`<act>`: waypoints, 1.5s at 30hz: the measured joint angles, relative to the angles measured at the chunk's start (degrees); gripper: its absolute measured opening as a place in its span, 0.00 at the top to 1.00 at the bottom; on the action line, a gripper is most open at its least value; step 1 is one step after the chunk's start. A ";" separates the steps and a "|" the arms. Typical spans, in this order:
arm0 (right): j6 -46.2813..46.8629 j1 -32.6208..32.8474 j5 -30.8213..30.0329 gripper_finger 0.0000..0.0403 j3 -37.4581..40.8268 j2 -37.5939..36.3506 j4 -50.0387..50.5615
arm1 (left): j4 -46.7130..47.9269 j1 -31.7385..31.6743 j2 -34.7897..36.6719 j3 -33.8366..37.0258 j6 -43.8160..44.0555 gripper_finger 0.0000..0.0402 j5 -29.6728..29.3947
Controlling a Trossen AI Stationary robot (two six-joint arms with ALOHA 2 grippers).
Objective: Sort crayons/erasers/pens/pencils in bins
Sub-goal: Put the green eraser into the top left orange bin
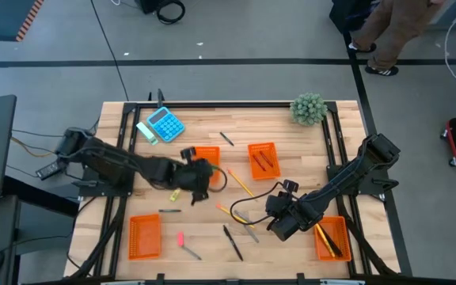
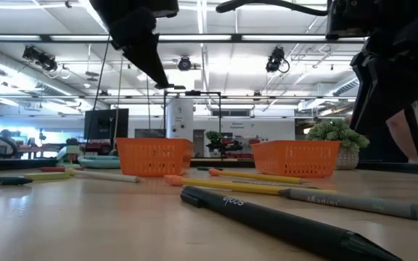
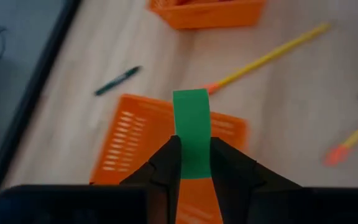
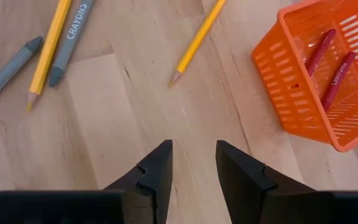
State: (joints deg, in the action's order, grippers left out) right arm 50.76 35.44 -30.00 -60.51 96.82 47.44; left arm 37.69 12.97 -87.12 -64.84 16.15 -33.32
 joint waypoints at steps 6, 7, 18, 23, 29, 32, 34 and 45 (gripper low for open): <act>-0.83 -0.01 0.02 0.68 0.00 0.02 -0.03 | 2.60 -7.58 1.69 -0.02 -4.71 0.79 0.87; -1.17 -0.02 0.04 0.68 0.00 0.02 -0.05 | 2.50 -8.62 1.72 -0.02 -5.45 0.79 1.62; -1.66 -0.07 0.02 0.68 0.00 0.00 -0.92 | 3.26 -17.30 1.74 0.57 -9.88 0.79 10.59; -1.42 -0.04 0.02 0.68 0.00 0.01 -1.85 | 2.98 -19.41 1.74 0.57 -9.37 0.78 17.57; -1.97 -0.04 -0.29 0.68 0.00 0.00 -2.47 | 1.79 -19.19 0.49 0.57 -9.30 0.79 18.22; -2.14 -0.07 -1.74 0.68 0.00 0.02 -2.45 | 1.29 -19.57 -1.66 0.57 -8.78 0.79 18.21; -2.14 -0.05 -2.70 0.68 0.00 0.01 -2.45 | 1.19 -19.96 -3.60 0.57 -7.46 0.78 18.07; -2.17 -0.07 -5.60 0.68 0.00 0.00 -2.82 | 0.91 -21.07 -9.27 0.59 -6.76 0.79 17.97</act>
State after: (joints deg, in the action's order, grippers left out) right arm 48.59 35.38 -35.60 -60.51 96.82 44.62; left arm 38.59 -8.10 -96.39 -64.25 9.39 -15.35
